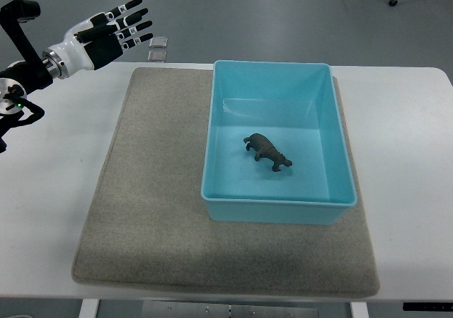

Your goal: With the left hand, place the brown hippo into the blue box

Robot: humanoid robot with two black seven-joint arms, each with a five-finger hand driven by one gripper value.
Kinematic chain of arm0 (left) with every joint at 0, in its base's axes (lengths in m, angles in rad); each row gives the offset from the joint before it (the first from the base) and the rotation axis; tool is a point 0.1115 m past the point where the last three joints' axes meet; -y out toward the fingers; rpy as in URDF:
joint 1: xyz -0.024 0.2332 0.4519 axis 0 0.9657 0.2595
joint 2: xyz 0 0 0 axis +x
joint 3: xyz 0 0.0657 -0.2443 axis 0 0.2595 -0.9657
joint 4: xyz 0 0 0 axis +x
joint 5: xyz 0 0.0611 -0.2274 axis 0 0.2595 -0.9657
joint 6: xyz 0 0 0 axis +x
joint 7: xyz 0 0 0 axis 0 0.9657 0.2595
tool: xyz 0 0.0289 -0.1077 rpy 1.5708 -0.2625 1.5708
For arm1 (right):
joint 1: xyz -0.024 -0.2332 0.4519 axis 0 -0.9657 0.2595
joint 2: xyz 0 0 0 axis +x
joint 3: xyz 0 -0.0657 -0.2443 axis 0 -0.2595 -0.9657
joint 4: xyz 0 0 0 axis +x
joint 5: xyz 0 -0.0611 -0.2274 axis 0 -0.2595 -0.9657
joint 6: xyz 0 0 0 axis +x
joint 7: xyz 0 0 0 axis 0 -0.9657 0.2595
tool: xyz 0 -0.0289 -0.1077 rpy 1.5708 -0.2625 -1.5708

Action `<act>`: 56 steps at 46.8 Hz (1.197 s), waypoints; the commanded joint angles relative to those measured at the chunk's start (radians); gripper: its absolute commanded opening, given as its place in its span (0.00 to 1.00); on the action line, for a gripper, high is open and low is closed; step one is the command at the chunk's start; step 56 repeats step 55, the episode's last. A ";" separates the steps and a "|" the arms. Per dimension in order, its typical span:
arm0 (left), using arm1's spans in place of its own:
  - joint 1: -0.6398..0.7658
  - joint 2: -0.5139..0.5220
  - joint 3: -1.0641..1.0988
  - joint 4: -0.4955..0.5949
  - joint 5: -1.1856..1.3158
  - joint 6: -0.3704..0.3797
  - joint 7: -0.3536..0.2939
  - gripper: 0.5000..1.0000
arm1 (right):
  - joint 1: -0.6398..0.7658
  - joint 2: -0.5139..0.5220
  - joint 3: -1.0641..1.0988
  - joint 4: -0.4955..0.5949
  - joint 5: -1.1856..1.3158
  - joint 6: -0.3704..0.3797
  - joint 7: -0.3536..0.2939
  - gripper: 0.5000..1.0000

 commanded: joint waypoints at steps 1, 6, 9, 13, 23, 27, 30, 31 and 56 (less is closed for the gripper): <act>0.028 0.002 -0.035 0.000 -0.014 0.000 0.006 1.00 | 0.000 0.000 0.000 0.000 0.000 0.000 0.000 0.87; 0.045 0.006 -0.064 0.000 -0.014 0.000 0.010 1.00 | 0.000 0.000 0.000 0.003 0.000 0.002 0.000 0.87; 0.045 0.007 -0.065 0.003 -0.014 0.000 0.010 1.00 | 0.000 0.000 0.000 0.003 -0.002 0.002 0.000 0.87; 0.045 0.012 -0.067 0.006 -0.014 0.000 0.010 1.00 | 0.000 0.000 0.000 0.003 -0.003 0.002 0.000 0.87; 0.045 0.013 -0.067 0.009 -0.014 0.000 0.010 1.00 | 0.000 0.000 -0.003 0.002 0.002 0.000 0.000 0.87; 0.045 0.013 -0.068 0.009 -0.013 0.000 0.010 1.00 | 0.000 0.000 0.000 0.002 0.002 0.000 0.000 0.87; 0.045 0.015 -0.067 0.010 -0.013 0.000 0.010 1.00 | 0.000 0.000 0.002 0.005 0.000 0.005 0.000 0.87; 0.045 0.015 -0.067 0.010 -0.013 0.000 0.010 1.00 | 0.000 0.000 0.002 0.008 -0.002 0.012 0.000 0.87; 0.044 0.030 -0.067 0.013 -0.006 0.000 0.010 1.00 | 0.000 0.000 0.002 0.015 -0.006 0.015 0.002 0.87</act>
